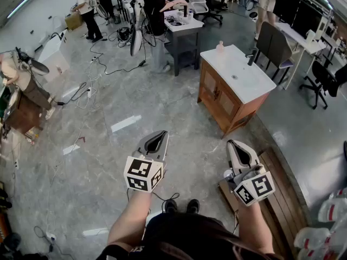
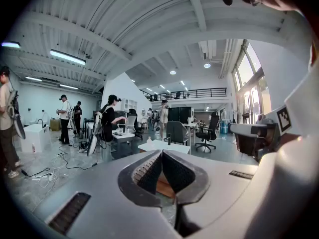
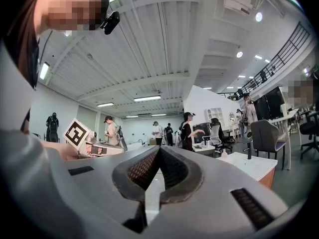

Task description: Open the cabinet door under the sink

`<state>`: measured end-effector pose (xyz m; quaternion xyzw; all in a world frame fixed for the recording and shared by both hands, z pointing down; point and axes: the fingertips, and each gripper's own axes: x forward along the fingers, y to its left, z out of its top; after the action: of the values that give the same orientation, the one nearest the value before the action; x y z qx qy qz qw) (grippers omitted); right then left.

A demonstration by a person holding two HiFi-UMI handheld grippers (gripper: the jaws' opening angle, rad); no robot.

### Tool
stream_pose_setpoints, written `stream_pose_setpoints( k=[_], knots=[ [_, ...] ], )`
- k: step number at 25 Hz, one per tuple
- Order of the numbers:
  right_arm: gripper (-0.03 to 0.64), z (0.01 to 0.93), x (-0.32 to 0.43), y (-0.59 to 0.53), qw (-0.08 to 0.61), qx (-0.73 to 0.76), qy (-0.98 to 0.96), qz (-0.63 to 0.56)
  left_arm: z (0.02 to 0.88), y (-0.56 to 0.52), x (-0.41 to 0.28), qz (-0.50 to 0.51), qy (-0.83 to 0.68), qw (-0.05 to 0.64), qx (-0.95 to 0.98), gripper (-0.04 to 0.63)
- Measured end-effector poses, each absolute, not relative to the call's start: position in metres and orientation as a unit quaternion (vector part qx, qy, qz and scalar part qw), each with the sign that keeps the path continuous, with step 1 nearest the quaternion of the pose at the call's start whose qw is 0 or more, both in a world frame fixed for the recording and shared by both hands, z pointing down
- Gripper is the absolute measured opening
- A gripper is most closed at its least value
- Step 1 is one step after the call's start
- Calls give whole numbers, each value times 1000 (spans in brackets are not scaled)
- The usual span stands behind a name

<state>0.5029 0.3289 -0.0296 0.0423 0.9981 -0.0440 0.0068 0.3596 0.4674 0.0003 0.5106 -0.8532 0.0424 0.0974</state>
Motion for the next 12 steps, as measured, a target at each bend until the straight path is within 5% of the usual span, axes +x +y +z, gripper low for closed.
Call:
stream_pose_setpoints(
  k=[12],
  knots=[
    [11, -33, 528, 298, 17, 54, 998, -38, 0, 423, 396, 52, -847, 93, 520, 20]
  ],
)
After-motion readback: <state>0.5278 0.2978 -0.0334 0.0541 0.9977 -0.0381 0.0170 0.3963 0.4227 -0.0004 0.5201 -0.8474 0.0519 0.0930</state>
